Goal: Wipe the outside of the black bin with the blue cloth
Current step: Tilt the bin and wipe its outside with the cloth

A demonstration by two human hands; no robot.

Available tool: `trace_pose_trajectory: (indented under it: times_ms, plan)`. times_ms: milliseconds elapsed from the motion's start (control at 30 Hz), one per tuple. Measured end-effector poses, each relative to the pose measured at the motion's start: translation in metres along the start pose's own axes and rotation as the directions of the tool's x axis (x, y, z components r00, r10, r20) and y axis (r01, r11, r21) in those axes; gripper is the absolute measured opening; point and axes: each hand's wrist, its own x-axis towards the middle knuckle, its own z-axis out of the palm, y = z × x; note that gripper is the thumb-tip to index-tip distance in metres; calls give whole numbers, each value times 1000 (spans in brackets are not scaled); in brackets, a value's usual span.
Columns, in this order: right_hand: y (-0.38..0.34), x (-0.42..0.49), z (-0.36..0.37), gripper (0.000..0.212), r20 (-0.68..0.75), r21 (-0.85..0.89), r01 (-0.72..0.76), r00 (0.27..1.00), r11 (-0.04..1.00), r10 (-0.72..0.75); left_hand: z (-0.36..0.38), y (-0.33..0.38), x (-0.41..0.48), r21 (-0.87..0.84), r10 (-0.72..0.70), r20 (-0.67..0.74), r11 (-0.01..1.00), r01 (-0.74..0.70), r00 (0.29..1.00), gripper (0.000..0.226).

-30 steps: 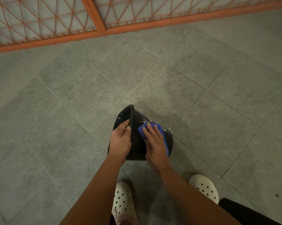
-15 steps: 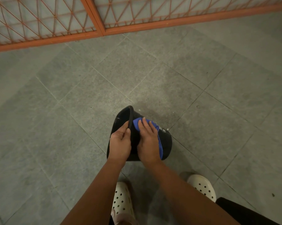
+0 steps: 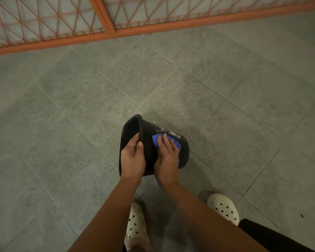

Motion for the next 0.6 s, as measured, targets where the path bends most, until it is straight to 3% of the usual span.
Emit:
trace_pose_trajectory:
  times_ms: [100,200,267,400,500,600]
  plan:
    - [-8,-1,-2,48,25,11,137,990,990,-138,-2,2,-1,12,19,42,1000,-19,999,36]
    - [-12,20,-7,52,151,-46,224,965,973,-215,-3,2,-3,50,23,44,998,-25,999,38]
    - [-5,30,-8,54,207,-144,200,964,969,-168,-4,0,-4,69,13,15,998,-14,1000,37]
    - [7,27,-7,57,142,-226,44,990,973,-11,-3,-4,-3,135,28,-22,991,-25,999,36]
    - [2,13,-2,53,62,-130,39,998,991,-32,-4,-4,-3,178,67,1,982,-67,998,37]
    - [-5,12,-1,46,80,-56,143,987,988,-138,-5,-3,-3,181,60,24,981,-64,998,37]
